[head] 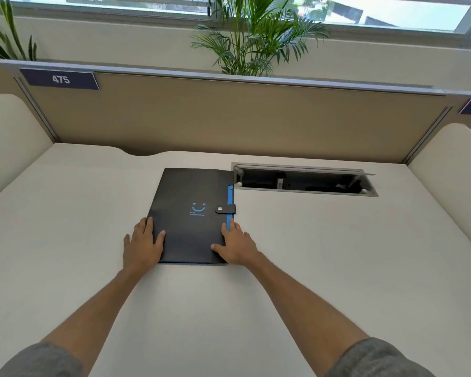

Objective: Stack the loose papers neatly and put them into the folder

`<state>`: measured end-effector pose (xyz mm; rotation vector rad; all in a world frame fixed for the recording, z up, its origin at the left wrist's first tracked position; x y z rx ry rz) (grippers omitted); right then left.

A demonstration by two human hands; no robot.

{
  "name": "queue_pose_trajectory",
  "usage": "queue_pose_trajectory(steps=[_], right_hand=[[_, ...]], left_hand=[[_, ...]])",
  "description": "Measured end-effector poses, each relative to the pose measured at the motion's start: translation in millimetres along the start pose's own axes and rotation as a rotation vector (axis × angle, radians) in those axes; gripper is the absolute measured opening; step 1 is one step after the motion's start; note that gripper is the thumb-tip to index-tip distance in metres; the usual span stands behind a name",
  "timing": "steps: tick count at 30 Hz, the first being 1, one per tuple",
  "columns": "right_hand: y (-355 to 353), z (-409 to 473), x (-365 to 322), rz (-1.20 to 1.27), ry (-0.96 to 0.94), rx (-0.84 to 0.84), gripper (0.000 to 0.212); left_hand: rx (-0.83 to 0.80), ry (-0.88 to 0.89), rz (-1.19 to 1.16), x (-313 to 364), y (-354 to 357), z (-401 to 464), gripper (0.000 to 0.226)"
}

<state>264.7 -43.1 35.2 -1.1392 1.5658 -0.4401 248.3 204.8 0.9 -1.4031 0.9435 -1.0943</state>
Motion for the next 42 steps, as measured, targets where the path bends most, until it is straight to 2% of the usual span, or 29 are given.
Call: queue_pose_trajectory(steps=[10,22,31,36,42], right_hand=[[-10,60,-7,-0.065,0.009,0.013,0.078],[-25,111,-10,-0.072,0.001,0.044,0.078],[-31,120,-11,0.001,0.009,0.061,0.079],[-33,102,0,0.096,-0.046,0.166,0.081],[-49,73,9,0.122,-0.121,0.233,0.079]], left_hand=[[0.010,0.044,0.087,0,0,69,0.059],[0.016,0.060,0.084,8,0,125,0.057],[0.020,0.032,0.040,13,-5,132,0.055],[0.072,0.025,0.042,16,-14,123,0.053],[0.193,0.145,0.088,29,-33,97,0.056]])
Point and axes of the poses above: each hand's wrist, its own z-axis towards the middle knuckle, its own y-axis out of the palm, x = y × z, the point moved 2 cm from there along z, towards the middle knuckle, and after that the axes turned 14 degrees about z, right-handed, at the moved point
